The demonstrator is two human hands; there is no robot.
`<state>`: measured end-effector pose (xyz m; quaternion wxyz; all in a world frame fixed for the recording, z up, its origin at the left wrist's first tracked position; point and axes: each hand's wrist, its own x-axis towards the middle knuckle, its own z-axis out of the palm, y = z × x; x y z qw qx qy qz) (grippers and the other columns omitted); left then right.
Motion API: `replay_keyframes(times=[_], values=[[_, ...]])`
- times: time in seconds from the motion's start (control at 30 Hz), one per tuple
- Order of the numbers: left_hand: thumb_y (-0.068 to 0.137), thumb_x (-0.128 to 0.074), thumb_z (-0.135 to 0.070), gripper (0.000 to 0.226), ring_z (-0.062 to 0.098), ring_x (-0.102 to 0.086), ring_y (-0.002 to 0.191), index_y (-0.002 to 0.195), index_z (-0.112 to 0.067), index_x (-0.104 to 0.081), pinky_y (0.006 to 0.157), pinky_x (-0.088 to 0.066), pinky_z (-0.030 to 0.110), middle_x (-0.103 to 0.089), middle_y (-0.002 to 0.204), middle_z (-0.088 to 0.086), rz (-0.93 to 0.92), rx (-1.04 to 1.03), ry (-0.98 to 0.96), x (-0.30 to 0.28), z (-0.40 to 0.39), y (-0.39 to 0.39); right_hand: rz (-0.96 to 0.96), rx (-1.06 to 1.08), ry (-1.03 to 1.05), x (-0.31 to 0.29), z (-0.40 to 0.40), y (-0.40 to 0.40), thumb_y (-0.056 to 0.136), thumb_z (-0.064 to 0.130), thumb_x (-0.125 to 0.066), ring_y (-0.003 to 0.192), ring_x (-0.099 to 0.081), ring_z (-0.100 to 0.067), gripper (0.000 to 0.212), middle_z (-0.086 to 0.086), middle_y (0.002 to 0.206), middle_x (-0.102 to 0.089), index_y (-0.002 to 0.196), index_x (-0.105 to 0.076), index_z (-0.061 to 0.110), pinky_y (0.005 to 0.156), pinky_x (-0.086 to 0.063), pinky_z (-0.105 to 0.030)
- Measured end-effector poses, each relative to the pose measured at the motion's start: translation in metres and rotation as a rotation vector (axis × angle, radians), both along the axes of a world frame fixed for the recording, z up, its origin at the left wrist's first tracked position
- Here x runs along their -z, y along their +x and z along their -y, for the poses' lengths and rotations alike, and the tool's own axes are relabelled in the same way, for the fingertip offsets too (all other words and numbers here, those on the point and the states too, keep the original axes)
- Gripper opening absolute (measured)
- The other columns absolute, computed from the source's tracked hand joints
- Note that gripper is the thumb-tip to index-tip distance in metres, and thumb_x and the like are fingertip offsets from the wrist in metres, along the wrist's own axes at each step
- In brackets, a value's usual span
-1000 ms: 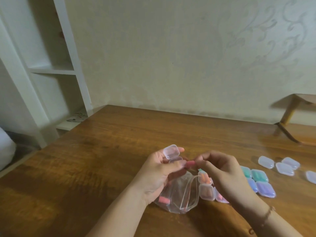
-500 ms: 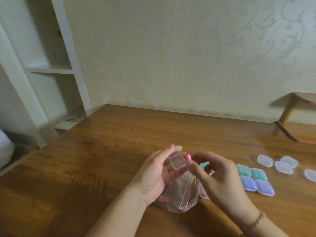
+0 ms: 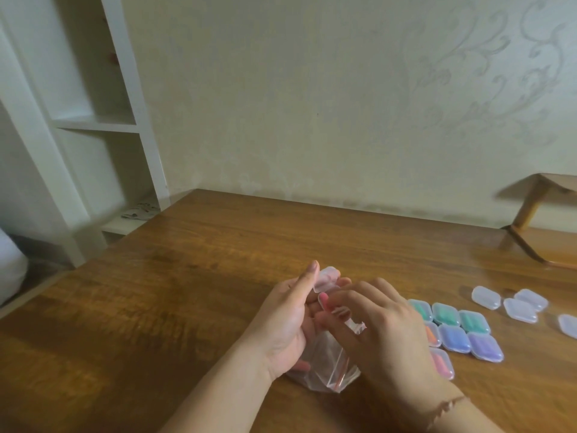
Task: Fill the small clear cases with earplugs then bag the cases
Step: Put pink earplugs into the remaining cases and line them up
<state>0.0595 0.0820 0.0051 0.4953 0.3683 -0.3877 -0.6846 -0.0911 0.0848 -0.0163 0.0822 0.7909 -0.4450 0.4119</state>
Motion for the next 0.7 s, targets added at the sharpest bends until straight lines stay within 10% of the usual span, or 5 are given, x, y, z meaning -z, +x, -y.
replay_keyframes(times=[0.3,0.43,0.57,0.7], values=[[0.096,-0.050,-0.045,0.045,0.022,-0.071,0.103,0.119,-0.011,-0.068,0.092,-0.056,0.039,-0.074,0.112,0.009,0.027,-0.075,0.040,0.000,0.002,0.003,0.129,-0.069,0.088,-0.015,-0.007,-0.010,0.085,0.037,-0.065,0.072,-0.055,-0.006,0.010,0.018,0.077,-0.060,0.079,-0.068,0.029,0.059,-0.045,-0.024],[0.097,-0.048,-0.045,0.044,0.022,-0.072,0.103,0.118,-0.010,-0.066,0.094,-0.055,0.040,-0.075,0.111,0.008,-0.035,-0.173,0.134,-0.002,0.008,0.006,-0.197,-0.013,0.379,-0.037,-0.014,-0.030,0.066,0.044,-0.047,0.054,-0.049,-0.010,0.020,0.013,0.053,-0.054,0.057,-0.058,0.030,0.044,-0.035,-0.020],[0.096,-0.058,-0.038,0.037,0.024,-0.073,0.099,0.116,-0.008,-0.064,0.088,-0.059,0.038,-0.074,0.112,0.012,-0.133,-0.243,0.208,0.000,0.015,0.010,-0.411,-0.113,0.570,-0.034,-0.018,-0.028,0.080,0.045,-0.052,0.068,-0.057,-0.001,0.012,0.021,0.072,-0.064,0.077,-0.064,0.045,0.060,-0.049,-0.018],[0.096,-0.060,-0.008,0.034,0.022,-0.072,0.103,0.130,-0.009,-0.058,0.088,-0.059,0.035,-0.070,0.119,0.011,-0.020,-0.223,0.158,0.007,0.018,0.011,-0.276,-0.108,0.445,-0.008,-0.017,-0.003,0.068,0.052,-0.047,0.055,-0.040,-0.004,0.017,0.016,0.058,-0.055,0.084,-0.050,0.045,0.042,-0.025,-0.010]])
